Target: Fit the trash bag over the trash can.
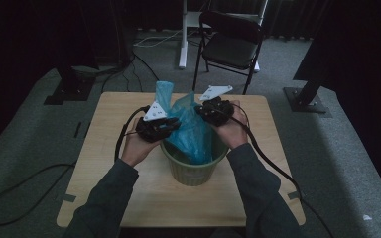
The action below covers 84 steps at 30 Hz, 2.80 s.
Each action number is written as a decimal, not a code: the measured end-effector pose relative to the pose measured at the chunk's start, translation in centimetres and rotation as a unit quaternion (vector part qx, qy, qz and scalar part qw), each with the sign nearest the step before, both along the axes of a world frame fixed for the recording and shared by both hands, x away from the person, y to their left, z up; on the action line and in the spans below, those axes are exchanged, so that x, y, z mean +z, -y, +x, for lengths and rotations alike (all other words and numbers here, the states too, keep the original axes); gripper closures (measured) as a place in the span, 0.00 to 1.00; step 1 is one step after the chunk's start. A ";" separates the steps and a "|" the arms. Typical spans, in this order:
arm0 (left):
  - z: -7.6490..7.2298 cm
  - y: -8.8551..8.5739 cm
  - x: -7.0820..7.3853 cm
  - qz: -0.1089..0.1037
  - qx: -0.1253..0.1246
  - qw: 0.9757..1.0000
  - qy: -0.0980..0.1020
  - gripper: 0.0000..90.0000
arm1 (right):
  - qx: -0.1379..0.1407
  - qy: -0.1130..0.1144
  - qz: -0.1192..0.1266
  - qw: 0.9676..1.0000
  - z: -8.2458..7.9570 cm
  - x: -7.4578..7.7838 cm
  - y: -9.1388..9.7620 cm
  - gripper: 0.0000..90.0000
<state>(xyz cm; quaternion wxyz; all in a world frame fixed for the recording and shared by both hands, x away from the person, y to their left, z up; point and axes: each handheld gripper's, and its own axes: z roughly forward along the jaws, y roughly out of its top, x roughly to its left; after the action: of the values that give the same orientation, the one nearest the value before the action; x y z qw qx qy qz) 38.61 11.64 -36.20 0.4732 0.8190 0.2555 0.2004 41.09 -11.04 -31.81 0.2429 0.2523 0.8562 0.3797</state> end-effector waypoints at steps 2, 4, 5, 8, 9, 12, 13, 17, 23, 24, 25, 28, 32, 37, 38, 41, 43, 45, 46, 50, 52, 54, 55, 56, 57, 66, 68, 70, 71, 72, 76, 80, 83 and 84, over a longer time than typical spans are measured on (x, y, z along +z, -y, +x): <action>0.1 -0.2 0.2 -0.001 0.000 1.000 -0.001 0.77 | 0.005 0.008 0.000 1.000 -0.4 0.1 0.0 1.00; 0.2 -0.4 0.3 -0.003 0.000 1.000 -0.002 0.74 | 0.008 0.012 0.000 1.000 -0.7 0.2 0.0 1.00; 0.3 -0.6 0.4 -0.003 0.001 1.000 -0.003 0.74 | 0.010 0.014 -0.001 1.000 -0.8 0.2 0.0 1.00; 0.5 -0.8 0.8 -0.008 0.007 1.000 0.000 0.73 | 0.016 0.019 -0.004 1.000 -0.9 0.1 -0.1 1.00; 0.5 -0.9 1.0 -0.011 0.009 1.000 0.000 0.73 | 0.017 0.020 -0.004 1.000 -1.0 0.0 -0.2 1.00; 0.8 -1.2 1.4 -0.018 0.014 1.000 0.002 0.73 | 0.022 0.021 -0.005 1.000 -1.1 -0.1 -0.5 1.00; 1.0 -1.2 1.6 -0.019 0.015 1.000 0.000 0.73 | 0.023 0.022 -0.004 0.999 -1.1 -0.2 -0.5 1.00; 2.0 -1.2 2.1 -0.023 0.022 0.999 -0.008 0.72 | 0.025 0.023 -0.004 0.999 -1.1 -0.3 -0.7 1.00; 3.5 -0.7 2.7 -0.028 0.038 0.999 -0.014 0.71 | 0.028 0.025 0.000 0.999 -1.2 -0.3 -0.8 1.00; 3.7 -0.6 2.8 -0.028 0.040 0.999 -0.018 0.71 | 0.028 0.025 0.000 0.999 -1.3 -0.3 -0.8 1.00; 3.8 -0.5 2.8 -0.028 0.042 0.998 -0.021 0.71 | 0.028 0.025 0.000 0.999 -1.3 -0.3 -0.8 1.00; 4.2 -0.1 2.8 -0.037 0.040 0.998 -0.028 0.71 | 0.029 0.026 0.001 0.999 -1.4 -0.3 -0.8 1.00; 4.4 0.4 2.8 -0.042 0.031 0.998 -0.035 0.67 | 0.030 0.028 0.001 0.999 -1.4 -0.2 -0.8 1.00; 4.6 1.0 2.7 -0.038 0.016 0.998 -0.051 0.60 | 0.031 0.028 0.003 0.999 -1.5 -0.2 -0.8 1.00; 4.6 1.2 2.7 -0.036 0.011 0.998 -0.055 0.59 | 0.031 0.028 0.003 0.999 -1.5 -0.2 -0.8 1.00; 4.6 1.5 2.4 -0.023 0.006 0.998 -0.061 0.64 | 0.032 0.029 0.001 0.999 -1.6 -0.2 -0.8 1.00; 4.4 1.6 2.3 -0.008 0.008 0.998 -0.056 0.78 | 0.034 0.030 -0.003 0.999 -1.6 -0.1 -0.8 1.00; 4.3 1.6 2.3 0.001 0.009 0.999 -0.050 0.92 | 0.034 0.032 -0.006 0.999 -1.8 -0.1 -0.7 1.00; 4.2 1.6 2.3 0.005 0.015 0.999 -0.041 0.97 | 0.034 0.033 -0.007 0.999 -1.8 0.0 -0.7 1.00; 3.9 1.1 2.5 0.005 0.024 0.999 -0.029 1.00 | 0.036 0.038 -0.017 0.998 -2.1 0.1 -0.5 1.00; 3.9 0.8 2.4 0.010 0.030 0.999 -0.027 1.00 | 0.038 0.042 -0.021 0.998 -2.3 0.0 -0.3 1.00; 4.0 0.4 2.2 0.012 0.037 0.999 -0.028 1.00 | 0.036 0.039 -0.021 0.998 -2.3 -0.3 0.2 1.00; 4.1 0.2 2.1 0.010 0.043 0.999 -0.029 1.00 | 0.036 0.038 -0.020 0.998 -2.3 -0.5 0.3 1.00; 4.2 0.0 2.0 0.009 0.047 0.998 -0.031 1.00 | 0.034 0.036 -0.021 0.999 -2.3 -0.7 0.6 1.00; 4.3 -0.2 1.9 0.008 0.050 0.998 -0.032 1.00 | 0.034 0.035 -0.020 0.999 -2.3 -0.9 0.9 1.00; 4.4 -1.4 1.5 0.004 0.075 0.997 -0.036 1.00 | 0.032 0.030 -0.014 0.999 -3.0 -1.5 2.8 1.00; 4.4 -1.8 1.4 0.003 0.080 0.996 -0.036 1.00 | 0.033 0.032 -0.015 0.999 -3.4 -1.5 3.1 1.00; 4.5 -2.2 1.4 0.003 0.086 0.996 -0.038 1.00 | 0.033 0.035 -0.018 0.999 -3.6 -1.5 3.4 1.00; 4.6 -2.3 1.3 0.002 0.089 0.995 -0.039 1.00 | 0.033 0.035 -0.018 0.999 -3.7 -1.6 3.6 1.00; 4.6 -2.5 1.3 0.001 0.092 0.995 -0.039 1.00 | 0.030 0.034 -0.019 0.999 -3.7 -1.6 3.8 1.00; 4.7 -3.2 1.2 -0.007 0.102 0.994 -0.043 1.00 | 0.021 0.029 -0.022 0.999 -3.4 -2.0 4.7 1.00; 4.8 -4.0 1.0 -0.008 0.112 0.993 -0.046 1.00 | 0.013 0.026 -0.024 0.999 -3.3 -2.4 5.6 1.00; 4.8 -4.5 0.8 -0.011 0.118 0.992 -0.047 1.00 | 0.005 0.024 -0.020 0.999 -3.4 -2.5 6.3 1.00; 4.8 -4.6 0.8 -0.010 0.119 0.992 -0.049 1.00 | 0.005 0.025 -0.021 0.999 -3.3 -2.5 6.6 1.00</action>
<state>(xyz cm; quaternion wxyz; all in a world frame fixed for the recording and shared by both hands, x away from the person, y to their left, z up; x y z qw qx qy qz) 43.46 16.27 -35.42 0.4413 0.7864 0.3761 0.2129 37.75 -17.66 -34.33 0.2674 0.2338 0.8588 0.3691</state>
